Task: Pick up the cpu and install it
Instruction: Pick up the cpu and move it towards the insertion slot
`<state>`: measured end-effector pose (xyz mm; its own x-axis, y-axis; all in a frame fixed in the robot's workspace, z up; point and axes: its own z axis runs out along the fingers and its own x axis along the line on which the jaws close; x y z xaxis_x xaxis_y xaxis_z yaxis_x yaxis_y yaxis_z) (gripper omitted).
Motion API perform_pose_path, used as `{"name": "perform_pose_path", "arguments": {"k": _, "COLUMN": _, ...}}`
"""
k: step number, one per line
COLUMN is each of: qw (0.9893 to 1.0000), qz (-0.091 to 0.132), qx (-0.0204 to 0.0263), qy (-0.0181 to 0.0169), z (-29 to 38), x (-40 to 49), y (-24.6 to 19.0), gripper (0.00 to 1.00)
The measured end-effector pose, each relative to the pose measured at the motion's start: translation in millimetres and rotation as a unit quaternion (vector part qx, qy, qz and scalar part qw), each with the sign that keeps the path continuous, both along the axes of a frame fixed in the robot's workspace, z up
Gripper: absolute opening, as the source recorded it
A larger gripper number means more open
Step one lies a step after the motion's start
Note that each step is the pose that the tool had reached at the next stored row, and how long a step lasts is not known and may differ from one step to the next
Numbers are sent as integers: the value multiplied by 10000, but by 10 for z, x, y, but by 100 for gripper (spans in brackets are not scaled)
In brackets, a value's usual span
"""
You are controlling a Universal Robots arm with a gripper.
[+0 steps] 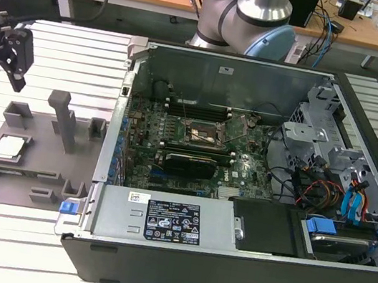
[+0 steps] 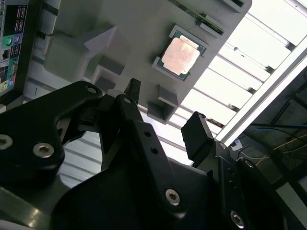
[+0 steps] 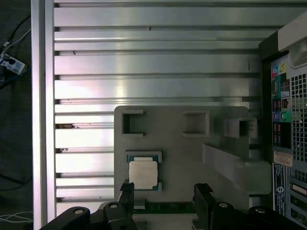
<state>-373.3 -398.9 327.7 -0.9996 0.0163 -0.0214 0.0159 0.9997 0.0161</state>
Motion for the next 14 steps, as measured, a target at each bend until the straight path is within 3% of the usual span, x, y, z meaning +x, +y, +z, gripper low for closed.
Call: {"name": "perform_pose_path", "arguments": {"k": 14, "qw": 10000, "qz": 0, "qx": 0, "qy": 0, "z": -109, "x": 0, "y": 0, "gripper": 62}}
